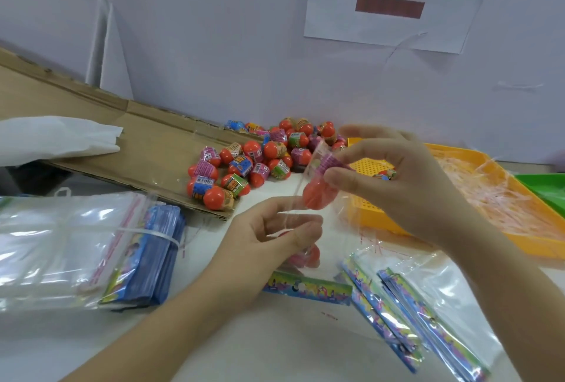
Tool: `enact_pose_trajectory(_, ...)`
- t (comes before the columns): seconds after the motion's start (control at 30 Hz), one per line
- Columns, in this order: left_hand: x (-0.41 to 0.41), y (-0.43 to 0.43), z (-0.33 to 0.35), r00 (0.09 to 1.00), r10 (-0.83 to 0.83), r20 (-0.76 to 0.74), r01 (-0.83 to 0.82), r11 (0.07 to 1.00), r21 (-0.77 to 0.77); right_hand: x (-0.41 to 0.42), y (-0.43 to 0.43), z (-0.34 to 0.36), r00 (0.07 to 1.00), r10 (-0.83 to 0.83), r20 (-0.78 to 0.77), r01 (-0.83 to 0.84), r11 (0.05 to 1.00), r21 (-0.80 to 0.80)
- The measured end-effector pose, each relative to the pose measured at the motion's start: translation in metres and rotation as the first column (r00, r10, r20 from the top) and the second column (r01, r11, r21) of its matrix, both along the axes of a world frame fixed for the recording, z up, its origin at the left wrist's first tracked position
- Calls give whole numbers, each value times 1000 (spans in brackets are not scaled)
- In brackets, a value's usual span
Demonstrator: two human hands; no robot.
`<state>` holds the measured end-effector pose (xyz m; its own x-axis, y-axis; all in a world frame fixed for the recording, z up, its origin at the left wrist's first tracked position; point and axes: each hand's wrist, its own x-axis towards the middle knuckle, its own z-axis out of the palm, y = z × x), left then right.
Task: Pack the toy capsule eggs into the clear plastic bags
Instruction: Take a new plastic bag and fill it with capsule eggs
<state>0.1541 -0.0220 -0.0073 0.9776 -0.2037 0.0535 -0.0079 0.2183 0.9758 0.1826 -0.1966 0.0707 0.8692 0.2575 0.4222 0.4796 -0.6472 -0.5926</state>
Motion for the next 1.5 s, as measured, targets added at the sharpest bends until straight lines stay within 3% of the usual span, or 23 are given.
enact_pose_trajectory(0.47,-1,-4,2,999,43,-18,-45,991,-128,6,-8,2,994,76,-81,-83,993,-81)
enact_pose_trajectory(1.1,-6,-6,-2,978,96,185,-116,988,101,-2,-22,15,973,135,-186,-193,917,-350)
enact_pose_trajectory(1.23,-7,-5,2,962,182,202,-188,982,13,2,-17,7,941,261,-215,-301,936,-180)
enact_pose_trajectory(1.37,-8,-4,3,952,174,251,-182,983,8,9,-19,-1,912,256,-320,-271,963,-3)
enact_pose_trajectory(1.5,-5,-4,1,938,201,281,-222,974,44,12,-17,-11,878,247,-409,-247,967,55)
